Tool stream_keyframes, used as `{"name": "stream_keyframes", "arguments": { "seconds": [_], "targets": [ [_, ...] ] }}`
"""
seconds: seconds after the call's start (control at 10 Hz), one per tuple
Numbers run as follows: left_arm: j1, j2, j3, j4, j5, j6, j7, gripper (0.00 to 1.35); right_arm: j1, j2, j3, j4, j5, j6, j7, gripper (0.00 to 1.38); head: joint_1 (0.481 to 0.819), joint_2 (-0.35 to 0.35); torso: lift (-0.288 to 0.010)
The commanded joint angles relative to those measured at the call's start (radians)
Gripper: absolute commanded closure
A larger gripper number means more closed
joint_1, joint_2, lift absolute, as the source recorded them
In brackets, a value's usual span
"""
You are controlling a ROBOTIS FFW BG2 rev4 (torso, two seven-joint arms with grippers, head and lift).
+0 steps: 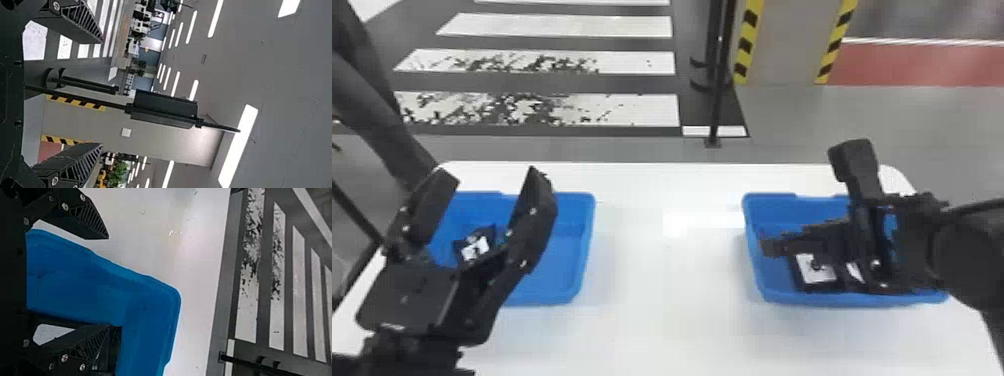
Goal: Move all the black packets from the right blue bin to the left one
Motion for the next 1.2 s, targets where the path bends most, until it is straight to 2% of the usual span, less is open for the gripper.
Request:
{"name": "stream_keyframes", "arguments": {
  "seconds": [0.0, 0.4, 0.6, 0.9, 1.1],
  "targets": [
    [-0.001, 0.001, -0.001, 0.0, -0.002, -0.007, 0.0, 0.1, -0.053, -0.006, 0.047, 0.052, 0.003, 0.085, -0.013, 0.24, 0.695, -0.015, -0.14],
    [-0.003, 0.004, -0.002, 0.0, -0.008, -0.024, 0.0, 0.11, -0.078, -0.006, 0.081, 0.017, 0.069, 0.113, -0.111, 0.24, 0.695, -0.033, -0.14],
    [-0.008, 0.009, -0.01, 0.003, -0.008, -0.024, 0.0, 0.12, -0.08, -0.006, 0.093, -0.064, 0.127, 0.113, -0.184, 0.24, 0.695, -0.047, -0.14],
    [-0.008, 0.009, -0.008, 0.008, -0.008, -0.026, 0.0, 0.12, -0.075, -0.009, 0.027, -0.015, 0.149, 0.113, -0.226, 0.24, 0.695, -0.091, -0.14],
    [-0.01, 0.007, -0.01, 0.01, -0.008, -0.031, 0.0, 0.12, 0.028, -0.007, -0.074, -0.059, 0.143, 0.113, -0.226, 0.24, 0.695, -0.128, -0.14]
  ]
}}
